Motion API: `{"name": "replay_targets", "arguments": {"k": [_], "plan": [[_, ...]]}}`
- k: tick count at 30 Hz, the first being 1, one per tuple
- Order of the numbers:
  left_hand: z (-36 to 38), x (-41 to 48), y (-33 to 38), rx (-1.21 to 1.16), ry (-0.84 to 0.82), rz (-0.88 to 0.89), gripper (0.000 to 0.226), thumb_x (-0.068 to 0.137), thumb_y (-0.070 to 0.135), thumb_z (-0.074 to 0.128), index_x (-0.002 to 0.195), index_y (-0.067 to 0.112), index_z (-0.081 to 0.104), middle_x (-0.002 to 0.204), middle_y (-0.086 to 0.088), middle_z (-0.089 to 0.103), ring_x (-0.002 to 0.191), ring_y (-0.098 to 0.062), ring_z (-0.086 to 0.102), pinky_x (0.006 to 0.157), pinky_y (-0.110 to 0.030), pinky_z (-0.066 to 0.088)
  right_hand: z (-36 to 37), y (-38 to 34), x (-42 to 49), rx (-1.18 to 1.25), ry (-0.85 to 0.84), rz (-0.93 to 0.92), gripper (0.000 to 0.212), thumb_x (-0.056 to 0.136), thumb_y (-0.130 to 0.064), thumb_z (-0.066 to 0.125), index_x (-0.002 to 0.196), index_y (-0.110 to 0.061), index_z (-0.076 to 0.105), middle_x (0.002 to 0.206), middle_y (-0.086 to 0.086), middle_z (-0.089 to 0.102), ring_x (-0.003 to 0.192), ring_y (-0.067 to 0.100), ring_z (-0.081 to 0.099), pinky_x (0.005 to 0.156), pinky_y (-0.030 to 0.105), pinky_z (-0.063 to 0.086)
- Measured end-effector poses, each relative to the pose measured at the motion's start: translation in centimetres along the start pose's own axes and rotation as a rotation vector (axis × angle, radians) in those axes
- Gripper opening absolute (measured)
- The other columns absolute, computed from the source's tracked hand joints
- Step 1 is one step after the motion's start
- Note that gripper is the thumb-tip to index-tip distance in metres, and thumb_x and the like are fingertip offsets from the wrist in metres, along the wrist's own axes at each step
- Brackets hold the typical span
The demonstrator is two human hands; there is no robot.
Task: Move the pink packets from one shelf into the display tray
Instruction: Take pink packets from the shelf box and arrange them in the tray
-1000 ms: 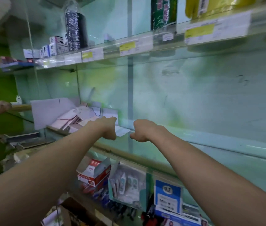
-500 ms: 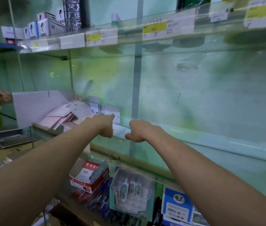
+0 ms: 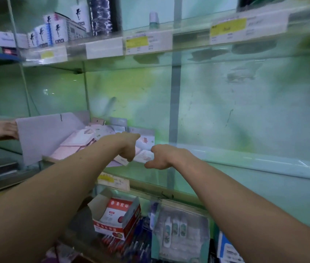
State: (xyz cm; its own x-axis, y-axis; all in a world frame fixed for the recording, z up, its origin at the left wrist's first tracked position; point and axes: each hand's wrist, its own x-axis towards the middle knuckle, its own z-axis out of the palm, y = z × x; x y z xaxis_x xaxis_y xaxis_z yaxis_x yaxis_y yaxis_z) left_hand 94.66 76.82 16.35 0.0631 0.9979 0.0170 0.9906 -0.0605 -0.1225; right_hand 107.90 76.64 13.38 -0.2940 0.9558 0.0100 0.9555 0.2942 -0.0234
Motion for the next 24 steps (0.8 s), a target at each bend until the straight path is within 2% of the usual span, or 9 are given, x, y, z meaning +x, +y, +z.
{"name": "replay_targets", "arguments": {"k": [3, 8, 13, 16, 20, 24], "plan": [[0.2, 0.5, -1.6, 0.004, -0.020, 0.031, 0.095, 0.084, 0.016, 0.068, 0.153, 0.020, 0.003, 0.155, -0.014, 0.023, 0.137, -0.031, 0.034, 0.107, -0.038, 0.038, 0.4, -1.2, 0.7, 0.018, -0.030, 0.056, 0.064, 0.089, -0.054, 0.051, 0.137, -0.013, 0.043, 0.140, 0.006, 0.048, 0.124, 0.026, 0.049, 0.101, 0.039, 0.042], [1.2, 0.6, -3.0, -0.013, -0.080, 0.093, 0.101, 0.083, 0.024, 0.071, 0.153, 0.022, -0.001, 0.159, -0.006, 0.017, 0.137, -0.027, 0.037, 0.106, -0.037, 0.039, 1.2, -2.4, 1.4, 0.022, -0.078, 0.128, 0.060, 0.090, -0.056, 0.047, 0.134, -0.014, 0.047, 0.137, 0.006, 0.050, 0.120, 0.027, 0.051, 0.100, 0.038, 0.042], [1.8, 1.0, -3.7, -0.016, -0.131, 0.106, 0.109, 0.078, 0.028, 0.076, 0.152, 0.024, -0.005, 0.157, -0.007, 0.024, 0.123, -0.029, 0.052, 0.099, -0.042, 0.046, 0.5, -2.3, 1.1, -0.058, -0.037, 0.199, 0.059, 0.091, -0.049, 0.052, 0.139, -0.017, 0.041, 0.140, 0.004, 0.048, 0.124, 0.026, 0.049, 0.101, 0.040, 0.042], [2.0, 1.5, -4.0, -0.025, -0.133, 0.118, 0.115, 0.077, 0.027, 0.078, 0.152, 0.026, -0.010, 0.156, -0.010, 0.025, 0.125, -0.031, 0.049, 0.100, -0.043, 0.045, 0.5, -2.4, 1.1, -0.063, -0.043, 0.213, 0.063, 0.089, -0.050, 0.053, 0.142, -0.021, 0.036, 0.141, 0.004, 0.047, 0.122, 0.026, 0.050, 0.100, 0.042, 0.043], [2.1, 2.2, -4.1, -0.018, -0.144, 0.141, 0.115, 0.078, 0.025, 0.077, 0.151, 0.026, -0.012, 0.153, -0.012, 0.030, 0.120, -0.032, 0.054, 0.098, -0.043, 0.047, 0.5, -2.2, 0.6, -0.023, -0.079, 0.243, 0.073, 0.087, -0.059, 0.051, 0.145, -0.020, 0.033, 0.147, 0.003, 0.040, 0.131, 0.025, 0.043, 0.107, 0.043, 0.037], [2.5, 2.9, -4.1, 0.001, -0.108, 0.166, 0.109, 0.078, 0.021, 0.075, 0.152, 0.024, -0.005, 0.156, -0.009, 0.024, 0.131, -0.031, 0.043, 0.102, -0.043, 0.044, 0.0, -2.4, 0.0, -0.042, -0.095, 0.275, 0.076, 0.083, -0.063, 0.054, 0.142, -0.018, 0.038, 0.145, 0.002, 0.042, 0.130, 0.024, 0.044, 0.106, 0.041, 0.037]]}}
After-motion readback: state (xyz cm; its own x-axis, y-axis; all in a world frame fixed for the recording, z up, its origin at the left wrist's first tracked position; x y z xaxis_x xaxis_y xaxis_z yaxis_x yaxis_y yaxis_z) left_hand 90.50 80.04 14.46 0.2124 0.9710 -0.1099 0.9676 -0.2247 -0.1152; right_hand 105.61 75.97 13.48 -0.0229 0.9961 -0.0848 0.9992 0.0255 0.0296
